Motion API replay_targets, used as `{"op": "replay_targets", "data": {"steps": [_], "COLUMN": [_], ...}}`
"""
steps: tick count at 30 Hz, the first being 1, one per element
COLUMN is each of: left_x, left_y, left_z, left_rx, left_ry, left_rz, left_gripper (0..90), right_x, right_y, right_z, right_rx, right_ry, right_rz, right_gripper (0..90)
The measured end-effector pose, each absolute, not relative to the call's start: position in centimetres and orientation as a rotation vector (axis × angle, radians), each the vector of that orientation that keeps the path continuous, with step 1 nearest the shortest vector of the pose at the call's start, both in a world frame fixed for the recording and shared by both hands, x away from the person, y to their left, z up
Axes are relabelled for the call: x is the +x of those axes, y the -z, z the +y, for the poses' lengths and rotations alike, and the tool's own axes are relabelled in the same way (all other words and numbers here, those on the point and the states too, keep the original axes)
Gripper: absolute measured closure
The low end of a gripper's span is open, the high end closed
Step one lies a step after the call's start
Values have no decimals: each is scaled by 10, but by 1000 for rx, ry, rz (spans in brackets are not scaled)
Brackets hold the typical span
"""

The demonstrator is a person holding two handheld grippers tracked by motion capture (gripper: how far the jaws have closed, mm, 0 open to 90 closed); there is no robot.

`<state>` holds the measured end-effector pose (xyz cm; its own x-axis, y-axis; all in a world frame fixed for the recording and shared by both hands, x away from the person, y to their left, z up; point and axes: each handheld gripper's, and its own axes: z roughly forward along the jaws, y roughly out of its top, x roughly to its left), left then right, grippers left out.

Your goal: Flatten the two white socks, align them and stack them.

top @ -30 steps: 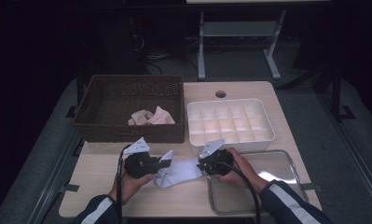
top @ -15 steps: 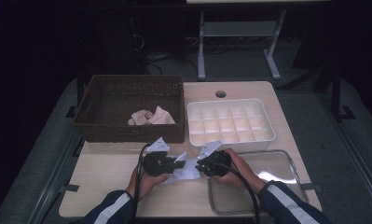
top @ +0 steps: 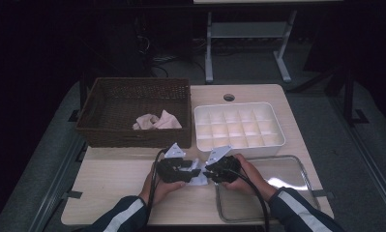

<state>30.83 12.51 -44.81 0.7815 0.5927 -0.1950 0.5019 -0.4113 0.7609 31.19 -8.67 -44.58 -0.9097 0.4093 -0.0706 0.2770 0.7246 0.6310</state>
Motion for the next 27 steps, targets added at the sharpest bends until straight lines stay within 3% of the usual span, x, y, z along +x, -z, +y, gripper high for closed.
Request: {"op": "replay_targets", "data": {"steps": [4,9,15,21,23,27], "left_x": [303,292,280,279,281,284], "left_y": [429,412,429,446,450,458], "left_z": [137,160,193,193,189,188], "left_rx": [2050,2085,2172,2241,2301,2347], "left_ry": [-151,-278,-274,-237,-286,-265], "left_rz": [744,724,775,778,774,781], "left_gripper": [316,326,288,313,333,394], "right_x": [312,314,311,297,294,293], "right_y": [443,437,417,399,400,413], "right_z": [-89,-96,-100,-81,-71,-55], "right_rx": [571,596,628,536,501,460], "right_ry": [-973,-993,-1083,-1177,-1180,-1126], "right_rz": [2717,2698,2634,2601,2611,2657], "right_gripper": [733,738,746,747,751,761]}}
